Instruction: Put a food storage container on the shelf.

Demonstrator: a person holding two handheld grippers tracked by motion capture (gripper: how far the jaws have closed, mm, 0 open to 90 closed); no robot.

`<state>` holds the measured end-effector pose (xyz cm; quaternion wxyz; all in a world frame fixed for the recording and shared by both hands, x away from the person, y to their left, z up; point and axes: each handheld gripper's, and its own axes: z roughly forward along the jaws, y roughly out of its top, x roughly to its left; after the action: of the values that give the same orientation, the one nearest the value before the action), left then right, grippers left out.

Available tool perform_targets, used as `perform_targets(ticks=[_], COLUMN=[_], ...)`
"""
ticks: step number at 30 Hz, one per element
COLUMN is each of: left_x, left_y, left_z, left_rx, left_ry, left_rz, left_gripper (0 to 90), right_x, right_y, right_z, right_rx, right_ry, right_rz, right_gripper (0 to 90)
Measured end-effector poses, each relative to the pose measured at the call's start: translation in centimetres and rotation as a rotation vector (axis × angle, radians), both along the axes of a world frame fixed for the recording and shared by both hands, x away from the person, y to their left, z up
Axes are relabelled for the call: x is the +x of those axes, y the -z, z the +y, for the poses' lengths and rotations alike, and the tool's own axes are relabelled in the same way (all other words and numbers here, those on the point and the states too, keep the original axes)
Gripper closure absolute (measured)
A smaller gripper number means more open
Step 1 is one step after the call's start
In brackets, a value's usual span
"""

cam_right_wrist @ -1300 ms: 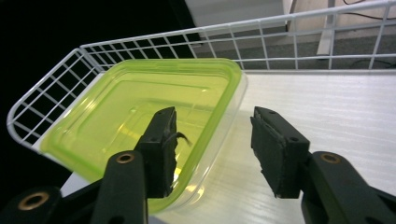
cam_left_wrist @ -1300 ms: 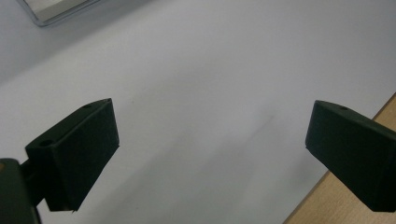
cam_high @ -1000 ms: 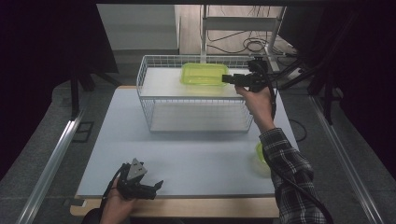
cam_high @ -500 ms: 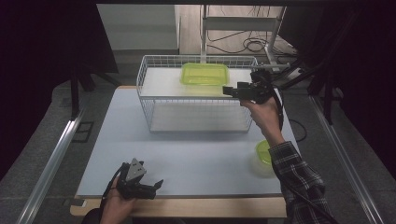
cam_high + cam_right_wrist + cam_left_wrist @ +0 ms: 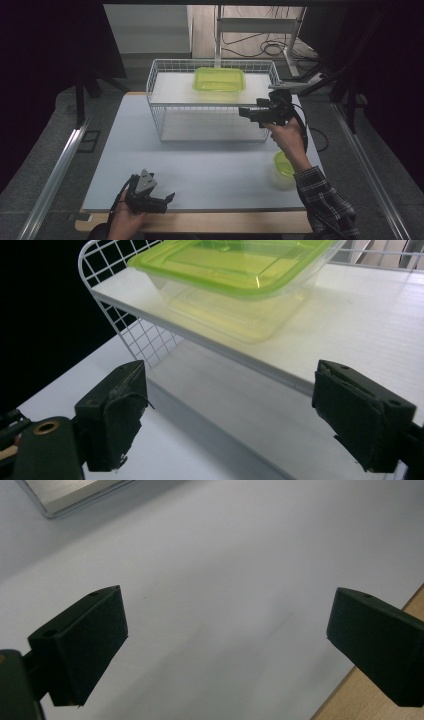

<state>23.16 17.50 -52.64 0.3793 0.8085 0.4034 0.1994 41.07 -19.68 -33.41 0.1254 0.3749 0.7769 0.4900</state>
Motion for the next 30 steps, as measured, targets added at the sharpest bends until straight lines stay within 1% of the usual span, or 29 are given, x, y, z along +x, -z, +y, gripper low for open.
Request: perform_targets(ticks=[7,12,17,18,19,20,21,25,26,27,28,29,30], left_x=[0.0,0.0,0.0,0.0,0.0,0.0,0.0,0.0,0.0,0.0,0.0,0.0,0.0], left_y=[0.0,0.0,0.0,0.0,0.0,0.0,-0.1,-0.1,-0.1,-0.1,-0.1,-0.1,-0.1], left_z=[-0.1,-0.1,-0.1,-0.1,-0.1,-0.1,-0.1,-0.2,-0.2,-0.2,-0.2,-0.2,-0.2], left_rx=[0.005,0.004,0.003,0.003,0.005,0.005,0.003,0.007,0.007,0.009,0.009,0.01,0.01], left_ry=[0.004,0.002,0.0,0.0,0.001,0.001,0.003,0.005,0.005,0.003,0.003,0.002,0.002], left_rz=[0.006,0.017,0.024,0.024,0.026,0.026,0.025,0.024,0.024,0.022,0.022,0.022,0.022], left_gripper=[2.6,2.7,2.8,2.7,2.7,2.8,2.7,2.8,2.7,2.8,2.8,2.8,2.8], right_x=[-1.6,-2.8,-3.6,-3.6,-4.1,-4.1,-4.5,-5.2,-5.4,-5.6,-5.6,-5.9,-5.9], right_y=[1.4,2.8,4.0,4.0,4.5,4.5,5.0,6.0,6.3,6.6,6.6,7.1,7.1], right_z=[-0.4,-0.8,-1.2,-1.2,-1.4,-1.4,-1.6,-1.9,-2.1,-2.2,-2.2,-2.5,-2.5], right_rx=[-0.011,-0.033,-0.05,-0.05,-0.055,-0.055,-0.064,-0.08,-0.085,-0.087,-0.087,-0.088,-0.088], right_ry=[-0.03,-0.049,-0.072,-0.072,-0.079,-0.079,-0.083,-0.076,-0.075,-0.072,-0.072,-0.068,-0.068], right_rz=[-0.007,-0.01,-0.016,-0.016,-0.016,-0.016,-0.016,-0.015,-0.02,-0.022,-0.022,-0.02,-0.02], right_gripper=[10.5,8.3,6.0,6.0,5.2,5.2,4.6,4.2,4.1,4.1,4.1,4.1,4.1])
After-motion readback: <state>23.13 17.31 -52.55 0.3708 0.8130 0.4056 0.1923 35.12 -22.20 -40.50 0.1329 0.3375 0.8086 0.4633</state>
